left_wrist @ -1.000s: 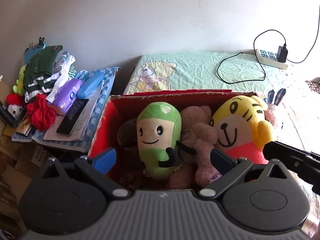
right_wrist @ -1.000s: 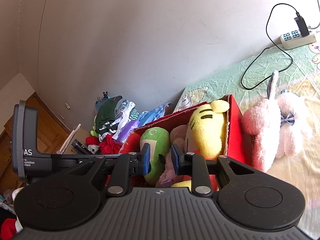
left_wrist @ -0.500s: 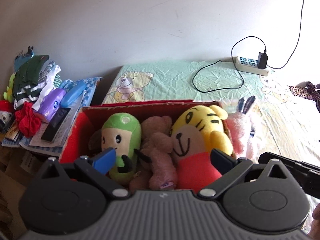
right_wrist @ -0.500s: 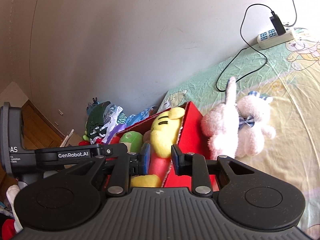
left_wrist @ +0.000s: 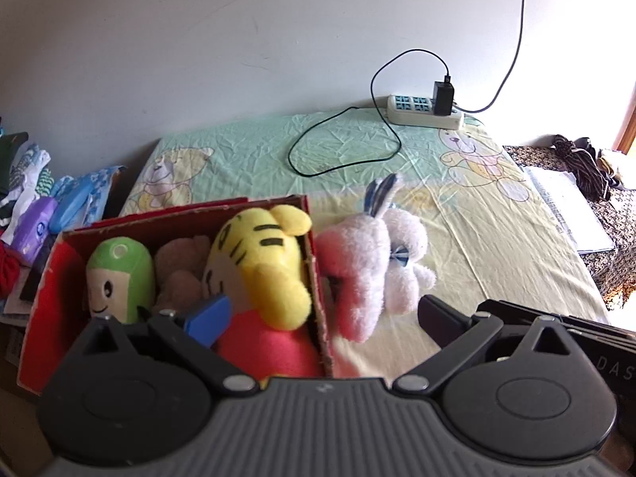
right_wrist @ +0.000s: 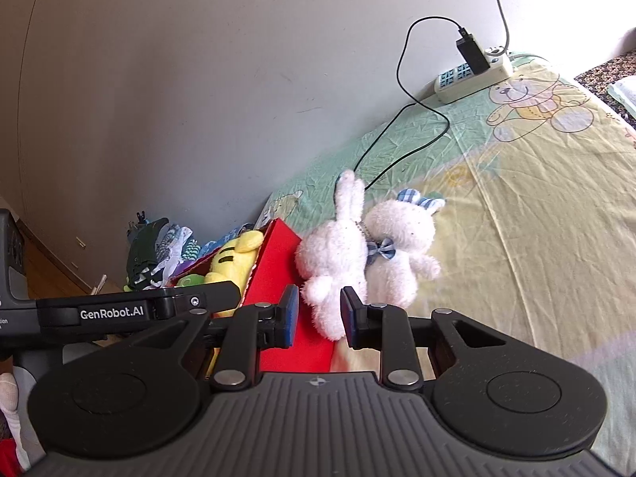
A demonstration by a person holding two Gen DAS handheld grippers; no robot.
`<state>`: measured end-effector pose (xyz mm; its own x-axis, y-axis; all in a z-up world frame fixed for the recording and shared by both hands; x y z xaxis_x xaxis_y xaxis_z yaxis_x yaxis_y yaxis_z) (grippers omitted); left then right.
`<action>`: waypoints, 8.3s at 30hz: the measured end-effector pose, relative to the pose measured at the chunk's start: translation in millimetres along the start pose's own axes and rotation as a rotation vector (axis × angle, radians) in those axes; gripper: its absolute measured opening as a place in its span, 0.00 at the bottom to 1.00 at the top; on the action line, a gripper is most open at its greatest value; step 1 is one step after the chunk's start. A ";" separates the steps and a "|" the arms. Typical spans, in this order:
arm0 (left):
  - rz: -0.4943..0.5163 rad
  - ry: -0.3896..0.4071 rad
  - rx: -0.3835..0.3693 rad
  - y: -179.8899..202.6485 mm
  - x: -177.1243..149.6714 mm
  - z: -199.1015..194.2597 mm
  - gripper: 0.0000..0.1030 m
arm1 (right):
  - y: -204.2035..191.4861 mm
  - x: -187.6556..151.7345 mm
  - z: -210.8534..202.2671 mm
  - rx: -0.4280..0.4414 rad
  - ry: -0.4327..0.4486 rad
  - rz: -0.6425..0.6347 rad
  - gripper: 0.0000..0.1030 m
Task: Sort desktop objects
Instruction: 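Move the right gripper to the white bunny with blue checked ears, then close the right gripper on the white bunny's body, then lift the white bunny off the bed with the right gripper, then carry the white bunny in the right gripper over the red box, then lower the white bunny into the box beside the green plush, open right gripper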
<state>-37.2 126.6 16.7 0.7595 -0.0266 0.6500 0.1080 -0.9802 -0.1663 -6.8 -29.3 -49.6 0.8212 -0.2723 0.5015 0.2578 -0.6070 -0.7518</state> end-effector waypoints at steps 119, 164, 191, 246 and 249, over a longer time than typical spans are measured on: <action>0.278 -0.195 -0.608 187.9 -36.9 96.1 0.60 | 166.6 4.1 -55.0 -0.047 -0.054 0.590 0.47; 0.234 0.327 -0.392 -68.2 -29.8 -70.8 0.60 | -107.2 -23.9 8.5 0.285 0.006 0.190 0.46; 0.076 0.186 -0.136 -248.7 -83.3 6.4 0.62 | -214.2 -91.7 182.6 0.207 -0.144 -0.059 0.46; 0.058 0.118 -0.277 -242.3 -83.6 42.5 0.93 | -189.8 -92.6 225.0 0.134 -0.211 -0.033 0.24; 0.058 0.112 -0.272 -239.9 -82.8 43.0 0.94 | -185.4 -92.9 224.7 0.141 -0.225 0.007 0.25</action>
<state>-98.4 372.4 -29.1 0.6824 -0.0910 0.7253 -0.1208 -0.9926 -0.0108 -16.5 276.3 -53.0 0.9116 -0.0934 0.4004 0.3076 -0.4911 -0.8150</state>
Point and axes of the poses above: each gripper's, at about its wrist camera, not at the fingertips, and z roughly the way its jaws point, y to its right, x to its top, the point moved 6 cm from there along z, roughly the way its jaws point, and after that the axes turned 11 degrees about z, right-handed, at the moved point
